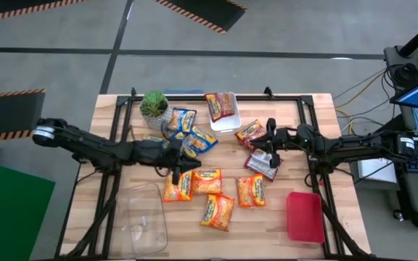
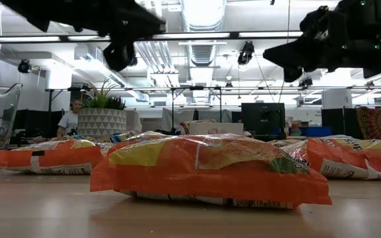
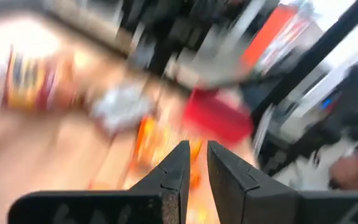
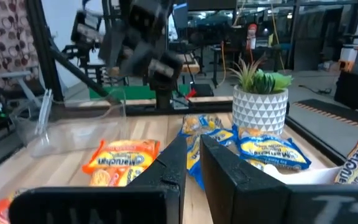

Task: Sort Maruchan noodles
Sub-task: Put the middle blue noodle pack into the transparent bin

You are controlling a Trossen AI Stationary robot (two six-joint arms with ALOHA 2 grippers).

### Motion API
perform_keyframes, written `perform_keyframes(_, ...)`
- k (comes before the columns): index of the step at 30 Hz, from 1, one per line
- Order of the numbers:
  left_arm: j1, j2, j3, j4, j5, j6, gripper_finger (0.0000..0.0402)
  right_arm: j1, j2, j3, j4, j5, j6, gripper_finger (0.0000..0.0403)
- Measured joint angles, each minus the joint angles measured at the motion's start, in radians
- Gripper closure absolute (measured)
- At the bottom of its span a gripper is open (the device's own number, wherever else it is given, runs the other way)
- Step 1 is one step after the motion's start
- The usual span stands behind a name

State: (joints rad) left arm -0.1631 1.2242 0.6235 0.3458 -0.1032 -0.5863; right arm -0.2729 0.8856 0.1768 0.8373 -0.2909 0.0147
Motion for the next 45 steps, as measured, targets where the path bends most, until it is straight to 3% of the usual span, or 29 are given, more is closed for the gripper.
perform_keyframes(7,-0.033,0.116,0.230,-0.621,-0.082,-0.195,0.0363,0.000,0.001,0.000,-0.051,0.003,-0.032,0.0369)
perform_keyframes(13,-0.035,0.269,0.374,-0.843,-0.079,-0.201,0.0363,0.000,0.001,0.000,-0.056,0.002,-0.029,0.0369)
perform_keyframes(22,-0.031,0.427,0.471,-0.977,-0.080,-0.260,0.0363,0.000,0.001,-0.001,-0.077,0.002,-0.036,0.0369)
perform_keyframes(33,-0.025,0.458,0.484,-1.022,-0.116,-0.368,0.0356,0.000,0.000,-0.001,-0.069,0.002,-0.054,0.0369)
perform_keyframes(45,-0.017,0.458,0.482,-1.025,-0.300,-0.368,0.0240,0.000,0.000,-0.001,-0.044,0.003,-0.081,0.0369)
